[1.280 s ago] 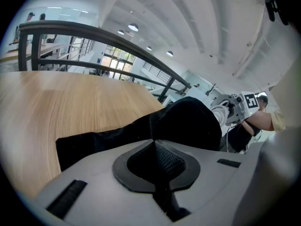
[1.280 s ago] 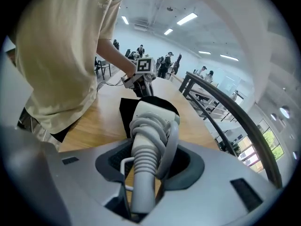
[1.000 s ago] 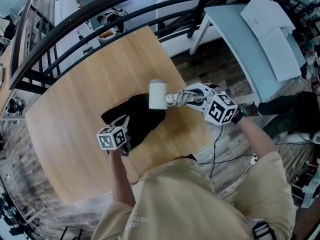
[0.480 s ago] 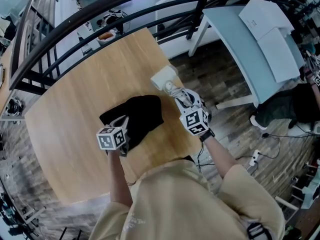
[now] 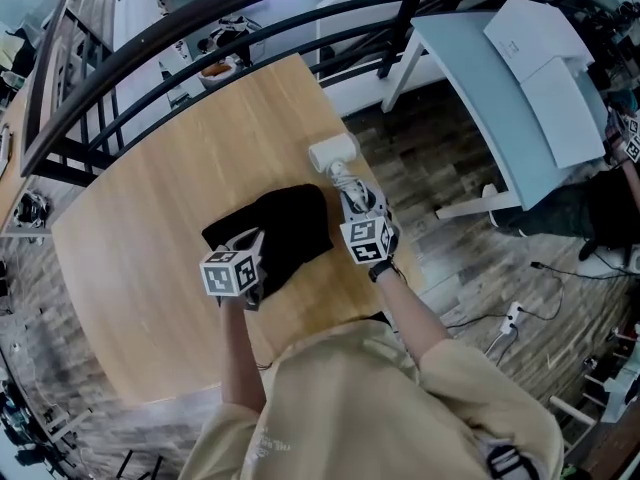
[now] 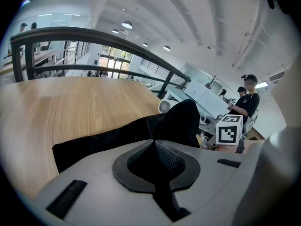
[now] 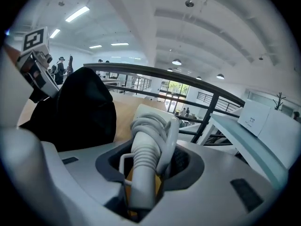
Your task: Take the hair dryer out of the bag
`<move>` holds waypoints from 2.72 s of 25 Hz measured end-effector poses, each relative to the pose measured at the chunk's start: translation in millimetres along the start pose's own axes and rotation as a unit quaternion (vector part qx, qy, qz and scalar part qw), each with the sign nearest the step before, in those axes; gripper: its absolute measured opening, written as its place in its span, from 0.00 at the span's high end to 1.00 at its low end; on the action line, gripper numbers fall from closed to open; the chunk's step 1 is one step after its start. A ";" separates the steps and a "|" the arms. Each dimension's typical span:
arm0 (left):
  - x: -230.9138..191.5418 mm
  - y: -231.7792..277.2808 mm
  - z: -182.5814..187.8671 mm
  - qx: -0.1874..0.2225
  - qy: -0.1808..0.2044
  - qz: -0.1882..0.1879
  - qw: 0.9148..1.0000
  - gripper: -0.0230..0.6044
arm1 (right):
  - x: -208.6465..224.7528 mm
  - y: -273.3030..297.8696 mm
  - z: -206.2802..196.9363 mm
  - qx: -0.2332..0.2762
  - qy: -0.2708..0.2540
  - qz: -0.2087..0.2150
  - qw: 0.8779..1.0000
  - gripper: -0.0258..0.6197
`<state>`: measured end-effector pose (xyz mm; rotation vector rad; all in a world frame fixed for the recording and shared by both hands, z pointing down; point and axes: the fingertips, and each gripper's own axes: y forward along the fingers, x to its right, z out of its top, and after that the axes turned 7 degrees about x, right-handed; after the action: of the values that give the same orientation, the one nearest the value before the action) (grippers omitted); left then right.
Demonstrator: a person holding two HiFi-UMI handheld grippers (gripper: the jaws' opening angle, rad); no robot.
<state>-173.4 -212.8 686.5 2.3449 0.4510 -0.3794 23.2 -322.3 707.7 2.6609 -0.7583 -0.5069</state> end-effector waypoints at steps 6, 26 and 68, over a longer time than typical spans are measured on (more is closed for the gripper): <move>-1.4 3.4 -3.4 0.002 -0.013 -0.001 1.000 0.93 | -8.3 10.9 -16.0 -0.024 0.004 -0.007 1.000 0.70; 24.9 -31.4 -1.1 0.031 0.007 -0.008 0.999 0.69 | -21.0 -45.4 -4.1 -0.045 0.115 0.021 0.992 0.57; 104.8 -292.8 140.1 0.402 0.164 0.164 0.886 0.94 | -122.8 -229.4 309.7 0.296 0.019 0.091 0.951 0.94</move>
<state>-222.6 -86.0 373.6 3.2535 0.0164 0.0209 -103.7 -134.9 372.5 3.0716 -1.3014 -0.1942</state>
